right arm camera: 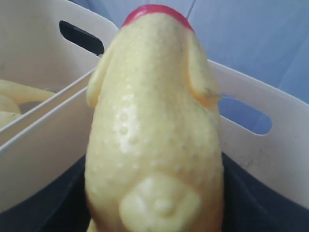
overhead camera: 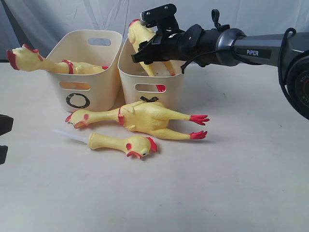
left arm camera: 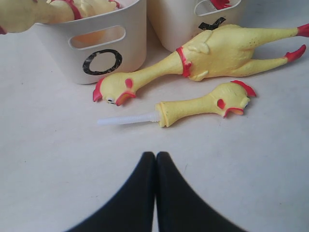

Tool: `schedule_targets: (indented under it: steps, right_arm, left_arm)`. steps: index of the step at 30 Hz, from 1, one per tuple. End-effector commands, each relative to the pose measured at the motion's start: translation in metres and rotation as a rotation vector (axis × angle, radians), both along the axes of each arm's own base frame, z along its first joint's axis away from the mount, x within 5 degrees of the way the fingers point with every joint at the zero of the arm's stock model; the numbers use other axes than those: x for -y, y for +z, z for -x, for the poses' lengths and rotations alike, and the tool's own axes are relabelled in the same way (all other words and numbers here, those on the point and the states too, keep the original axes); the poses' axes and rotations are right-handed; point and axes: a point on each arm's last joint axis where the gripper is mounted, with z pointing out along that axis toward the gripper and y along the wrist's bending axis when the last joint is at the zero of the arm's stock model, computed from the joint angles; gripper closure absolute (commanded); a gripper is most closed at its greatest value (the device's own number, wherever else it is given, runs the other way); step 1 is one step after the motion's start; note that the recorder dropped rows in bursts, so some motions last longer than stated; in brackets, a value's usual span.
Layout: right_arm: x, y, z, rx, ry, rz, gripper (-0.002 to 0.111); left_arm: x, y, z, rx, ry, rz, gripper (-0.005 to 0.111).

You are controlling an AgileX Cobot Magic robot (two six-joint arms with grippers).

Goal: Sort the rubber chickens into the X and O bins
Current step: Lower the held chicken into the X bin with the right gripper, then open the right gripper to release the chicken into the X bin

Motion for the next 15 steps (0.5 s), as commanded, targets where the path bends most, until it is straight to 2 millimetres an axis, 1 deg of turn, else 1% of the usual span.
schedule_targets:
  steps: [1, 4, 8, 9, 15]
  right_arm:
    - [0.0028, 0.0075, -0.002, 0.03, -0.017, -0.006, 0.07]
    - [0.0028, 0.0075, -0.002, 0.03, -0.017, -0.006, 0.068]
    - [0.0028, 0.0075, -0.002, 0.03, -0.017, -0.006, 0.049]
    - [0.0028, 0.0076, -0.002, 0.028, -0.021, -0.013, 0.046]
    - [0.002, 0.0066, -0.0012, 0.012, -0.014, -0.019, 0.046]
  left_arm:
    - [0.0001, 0.0, 0.0018, 0.004, 0.004, 0.015, 0.107]
    - [0.0, -0.0001, 0.0017, 0.004, 0.004, 0.013, 0.107]
    - [0.0, -0.0001, 0.0017, 0.004, 0.004, 0.013, 0.107]
    - [0.0, -0.0001, 0.0017, 0.004, 0.004, 0.013, 0.107]
    - [0.0, -0.0003, 0.002, 0.0, 0.003, 0.012, 0.107]
